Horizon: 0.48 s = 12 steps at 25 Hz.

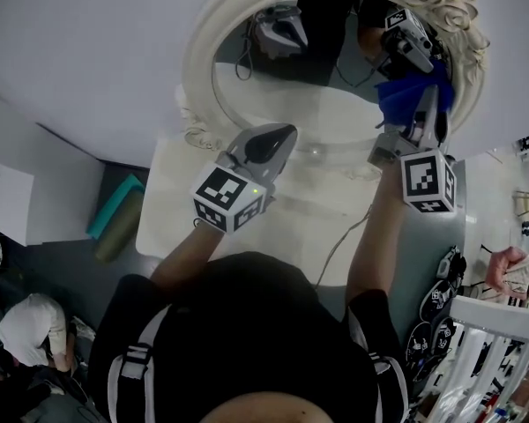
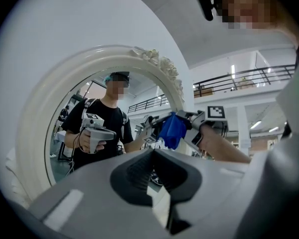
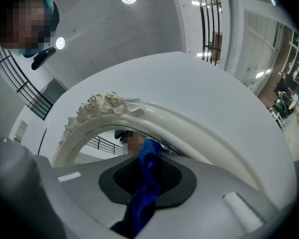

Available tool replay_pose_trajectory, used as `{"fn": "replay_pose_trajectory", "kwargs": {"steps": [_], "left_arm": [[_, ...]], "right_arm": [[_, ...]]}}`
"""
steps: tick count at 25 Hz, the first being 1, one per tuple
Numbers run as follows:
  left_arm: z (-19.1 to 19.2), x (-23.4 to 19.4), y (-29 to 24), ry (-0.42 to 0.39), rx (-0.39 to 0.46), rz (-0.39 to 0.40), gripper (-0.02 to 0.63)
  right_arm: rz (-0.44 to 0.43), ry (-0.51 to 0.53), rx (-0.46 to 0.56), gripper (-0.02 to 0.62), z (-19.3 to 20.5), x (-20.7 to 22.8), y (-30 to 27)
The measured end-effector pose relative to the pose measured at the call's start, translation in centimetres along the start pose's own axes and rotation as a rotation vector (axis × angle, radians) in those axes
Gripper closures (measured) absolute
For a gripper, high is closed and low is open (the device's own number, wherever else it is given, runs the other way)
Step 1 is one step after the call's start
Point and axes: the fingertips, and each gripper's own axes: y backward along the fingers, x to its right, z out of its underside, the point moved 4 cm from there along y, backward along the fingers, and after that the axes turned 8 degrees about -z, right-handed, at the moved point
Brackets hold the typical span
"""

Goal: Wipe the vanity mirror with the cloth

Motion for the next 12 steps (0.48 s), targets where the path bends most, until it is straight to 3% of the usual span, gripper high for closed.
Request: {"fn": "replay_pose_trajectory", "kwargs": {"steps": [12], "left_arm": [[1.1,0.0,0.9,0.012,0.008,-0.013,0.597]], "right_arm": [[-0.057,0.019,0.029,0.554,-0.9,-1.8,-0.5]]}}
